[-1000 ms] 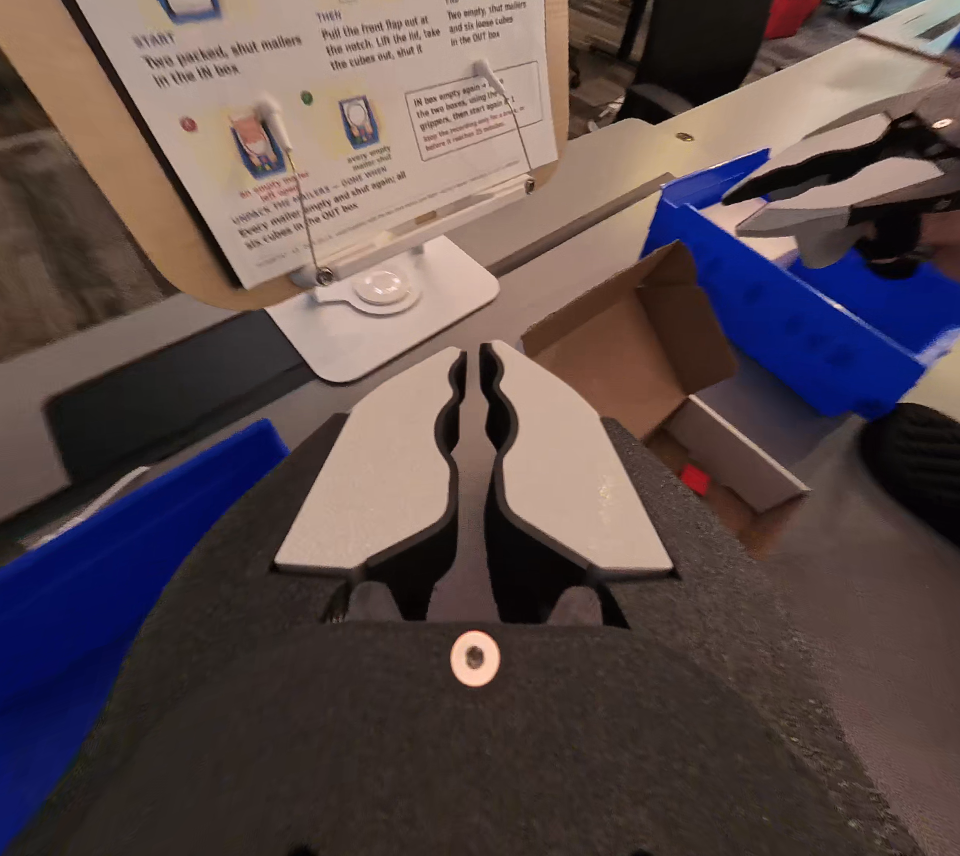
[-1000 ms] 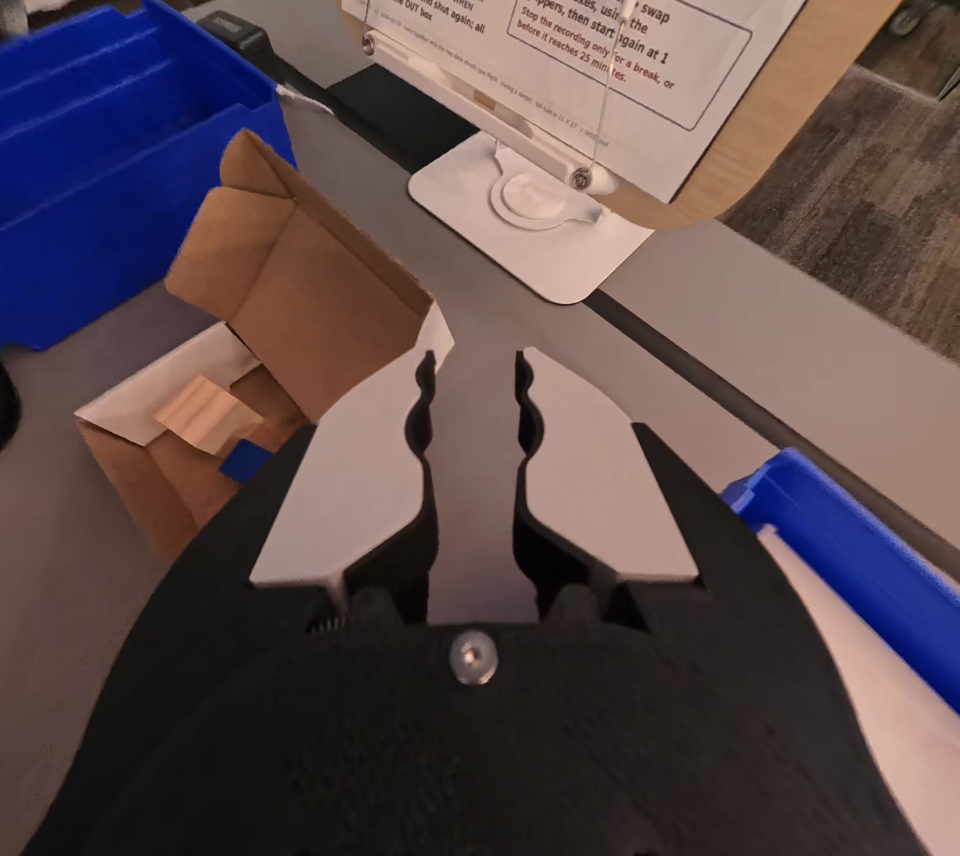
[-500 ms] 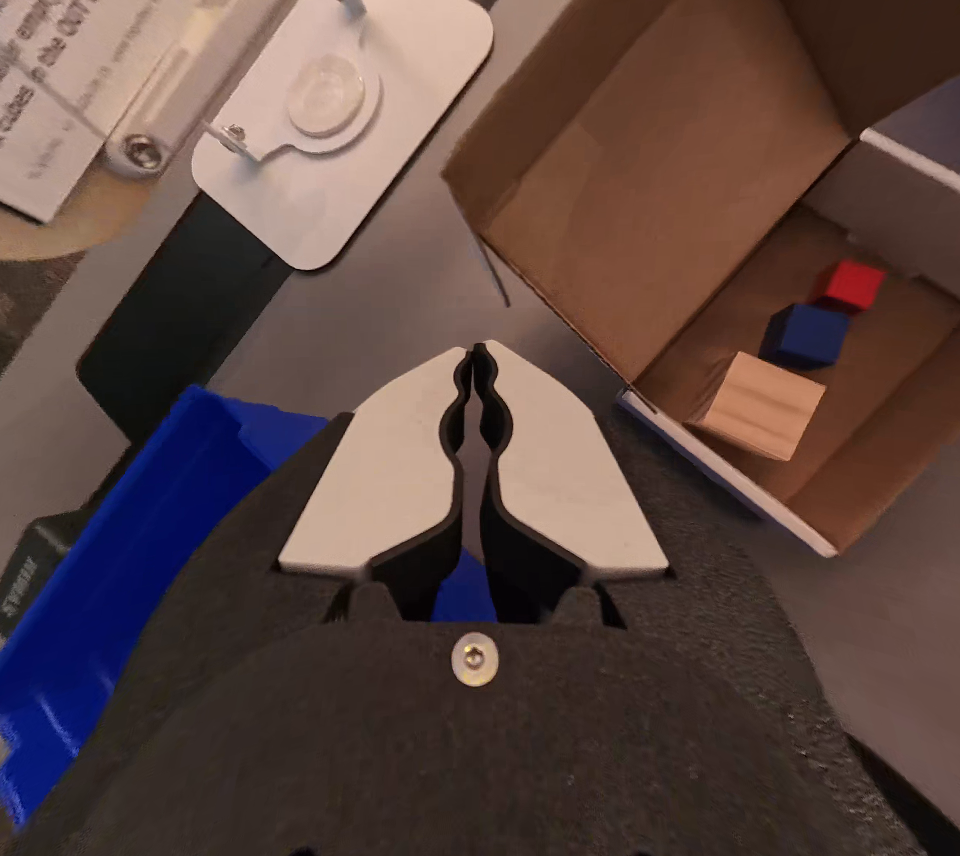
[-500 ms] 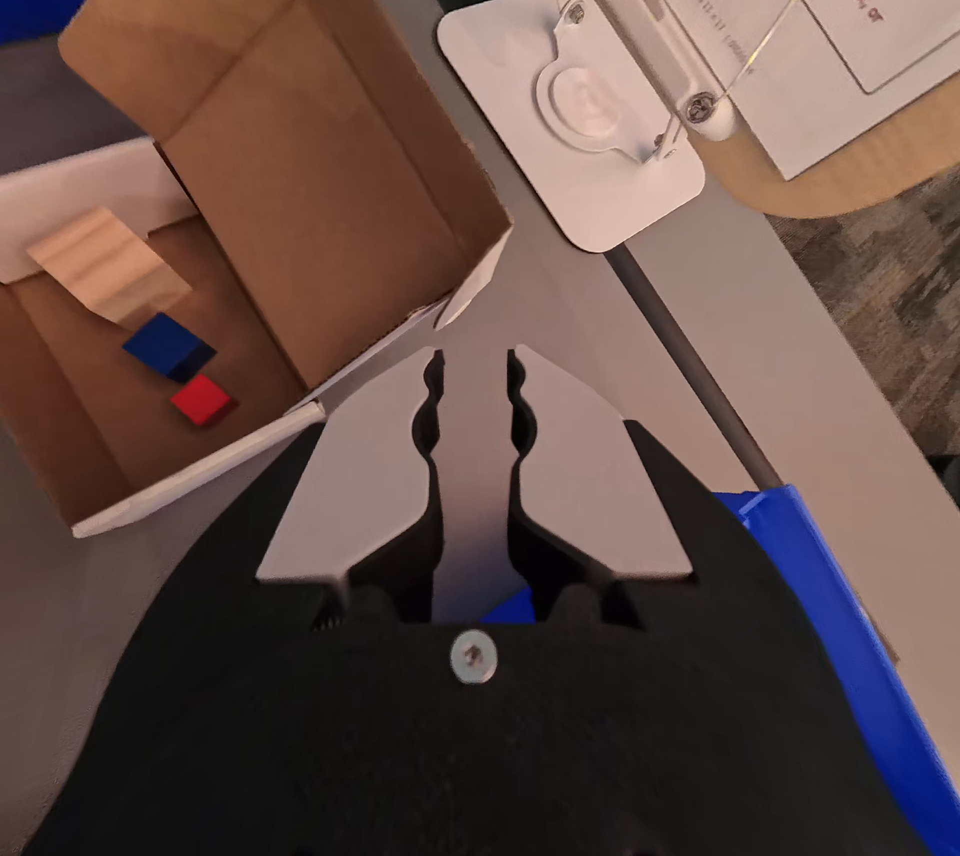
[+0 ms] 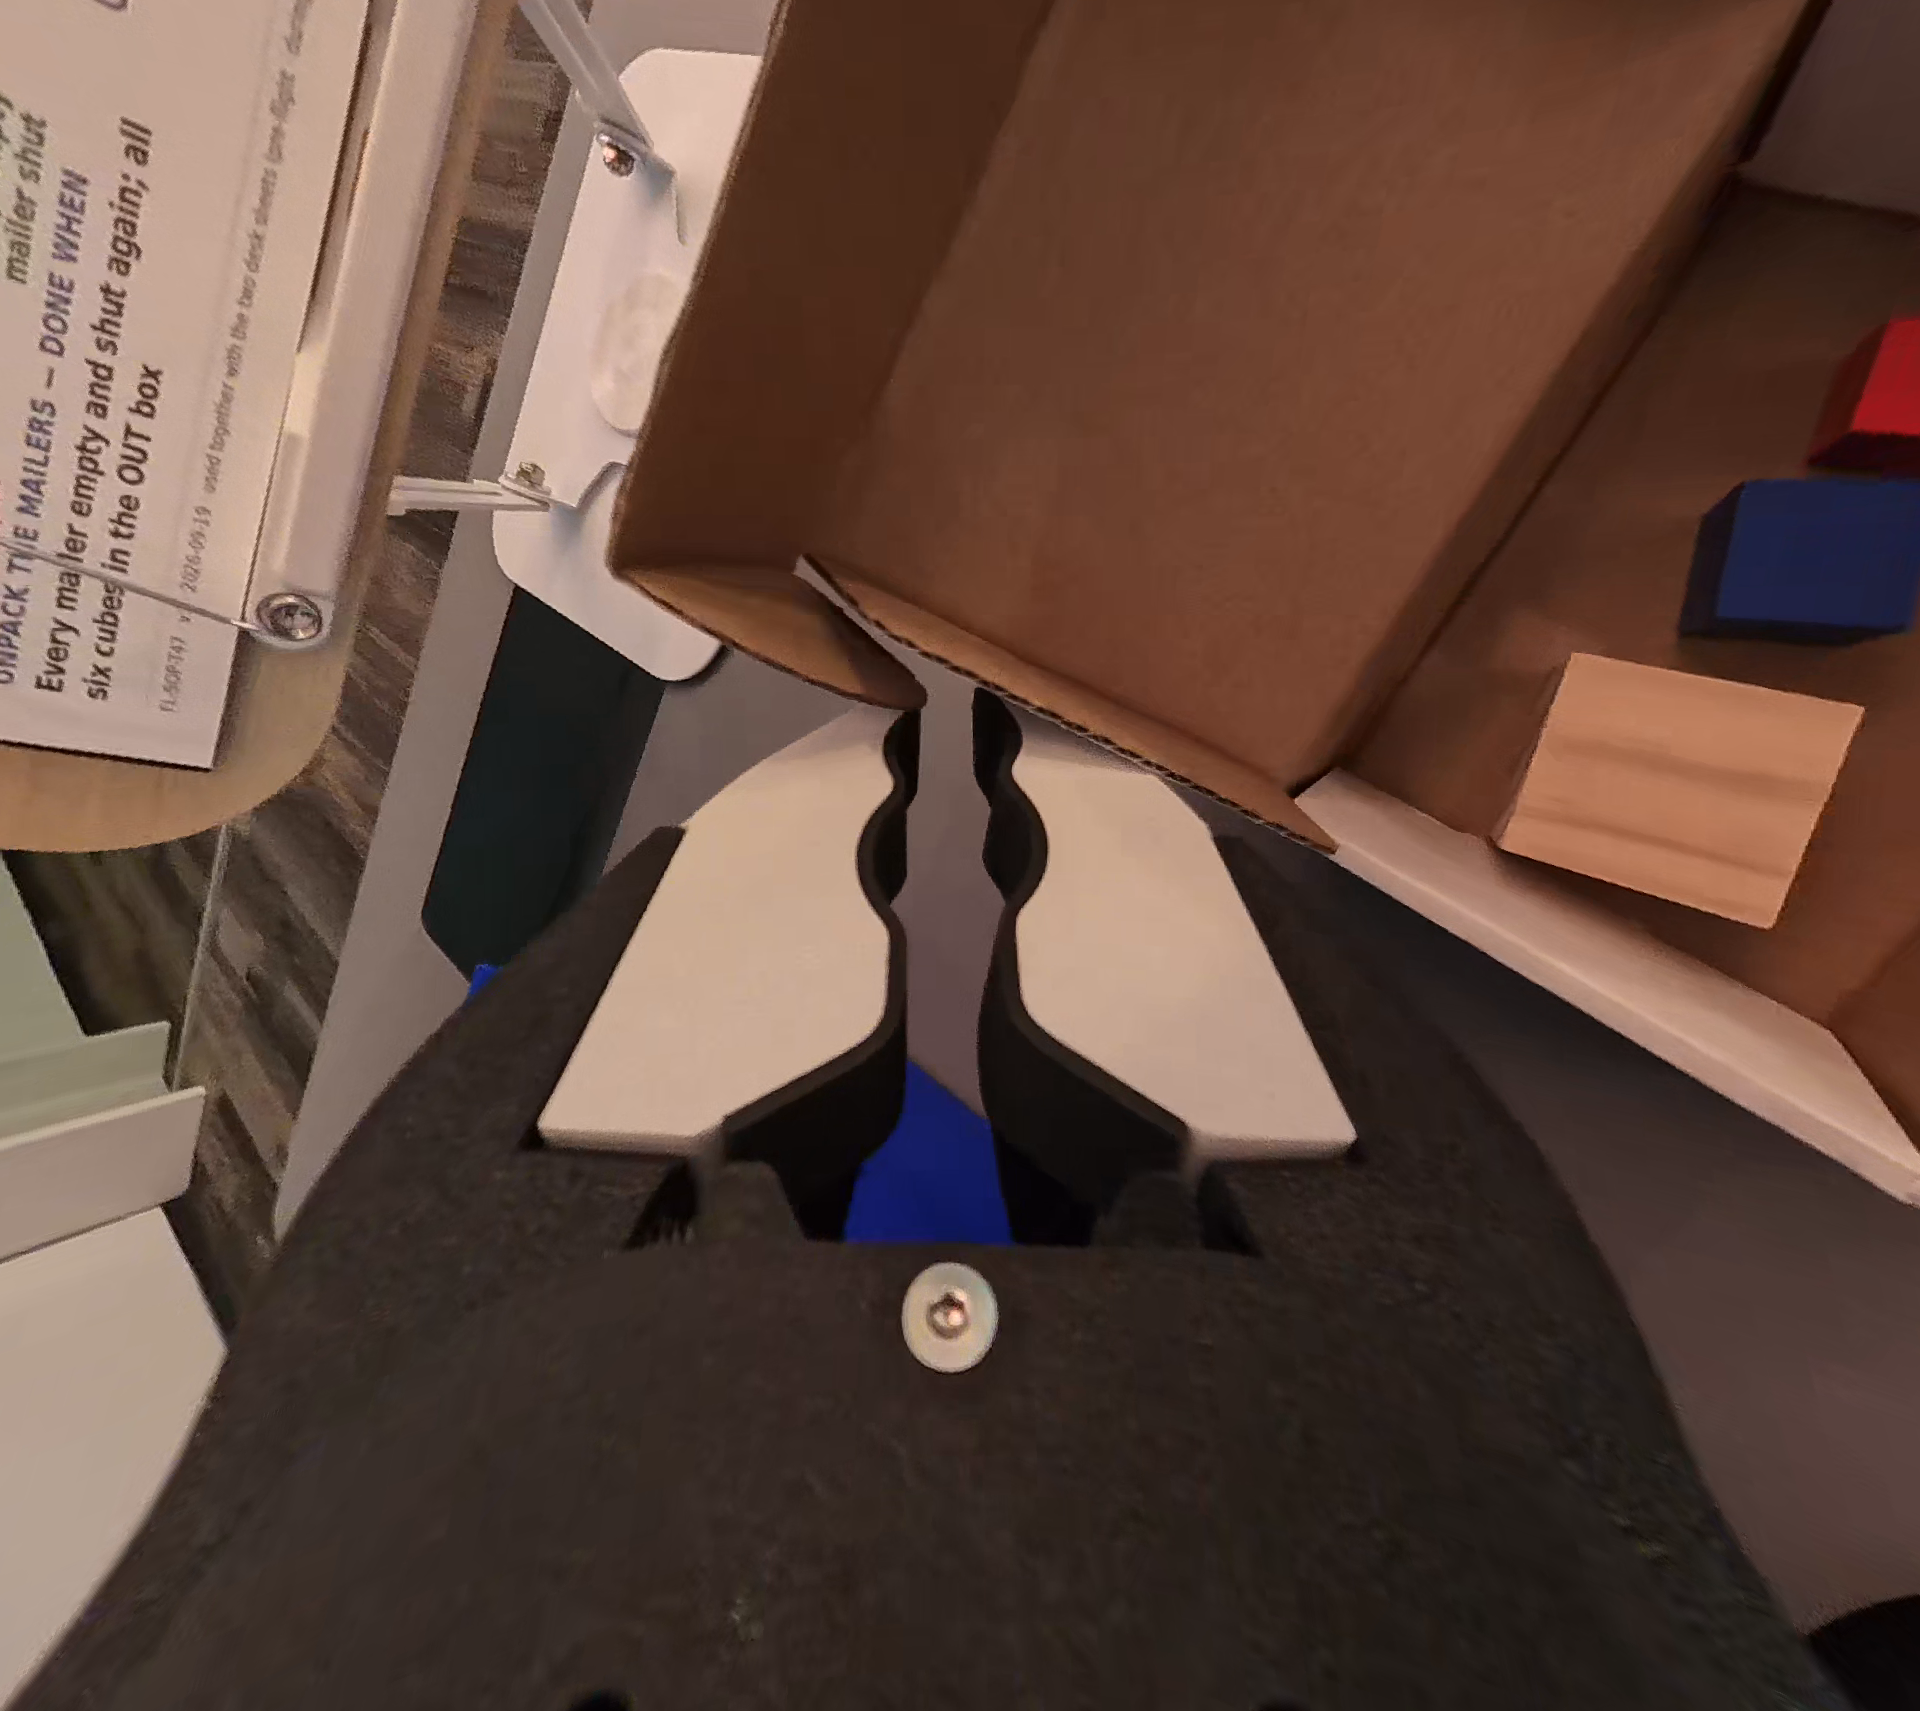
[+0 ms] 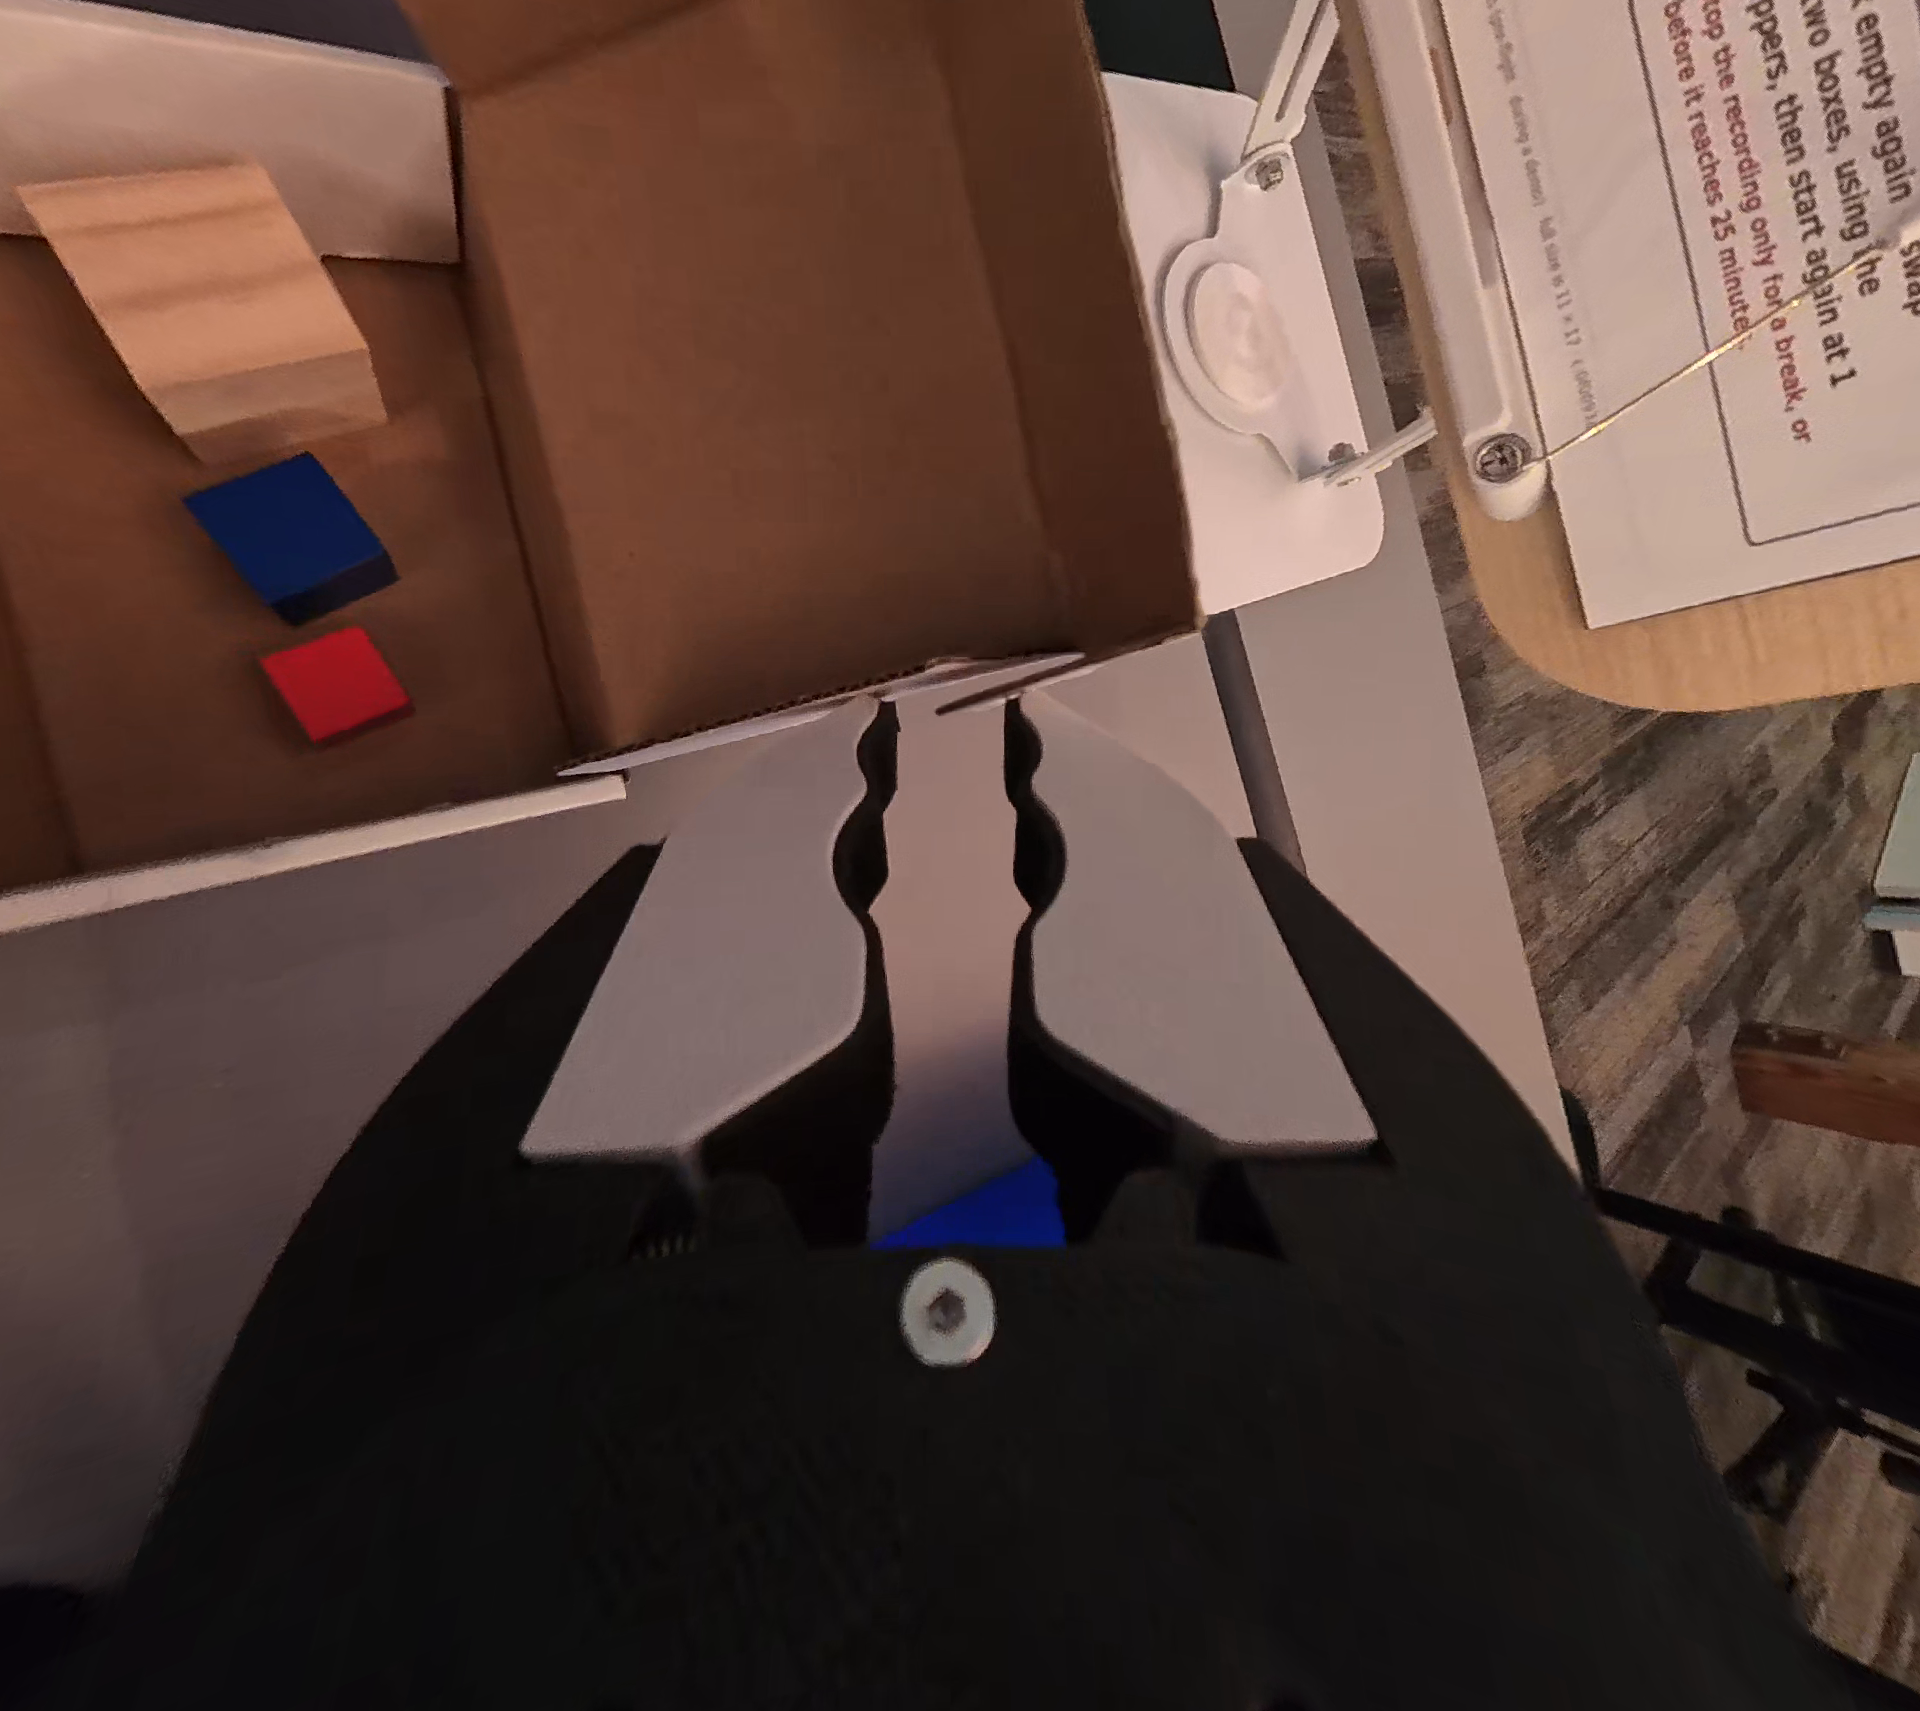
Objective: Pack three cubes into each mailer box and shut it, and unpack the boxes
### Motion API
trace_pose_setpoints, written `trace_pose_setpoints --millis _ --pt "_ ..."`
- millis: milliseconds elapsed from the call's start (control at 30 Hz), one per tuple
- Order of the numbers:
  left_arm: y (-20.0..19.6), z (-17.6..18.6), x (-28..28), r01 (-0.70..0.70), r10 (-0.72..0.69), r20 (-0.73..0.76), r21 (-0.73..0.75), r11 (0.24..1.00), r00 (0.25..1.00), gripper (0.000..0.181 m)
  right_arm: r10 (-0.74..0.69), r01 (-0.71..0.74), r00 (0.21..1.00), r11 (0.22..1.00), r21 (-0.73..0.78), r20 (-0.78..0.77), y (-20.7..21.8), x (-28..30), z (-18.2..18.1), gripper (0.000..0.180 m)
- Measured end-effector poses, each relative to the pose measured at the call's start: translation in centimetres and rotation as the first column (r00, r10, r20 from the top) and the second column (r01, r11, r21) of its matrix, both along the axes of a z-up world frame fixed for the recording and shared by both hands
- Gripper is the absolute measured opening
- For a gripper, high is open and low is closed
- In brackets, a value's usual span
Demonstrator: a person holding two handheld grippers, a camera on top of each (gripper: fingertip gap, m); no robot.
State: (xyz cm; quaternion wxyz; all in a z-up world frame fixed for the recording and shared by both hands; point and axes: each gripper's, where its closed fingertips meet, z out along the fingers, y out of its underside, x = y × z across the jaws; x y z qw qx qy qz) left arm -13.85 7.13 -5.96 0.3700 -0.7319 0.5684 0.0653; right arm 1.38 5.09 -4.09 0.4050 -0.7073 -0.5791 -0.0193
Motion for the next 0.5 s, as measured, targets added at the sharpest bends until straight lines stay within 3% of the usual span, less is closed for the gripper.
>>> trace_pose_setpoints --millis 500 --pt "-2.9 -1.0 -0.2 0.117 -0.123 -0.135 -0.049 0.992 0.983 0.0 0.125 -0.12 0.99 0.99 -0.072 0.066 -3.6 -0.4 0.3 0.022"
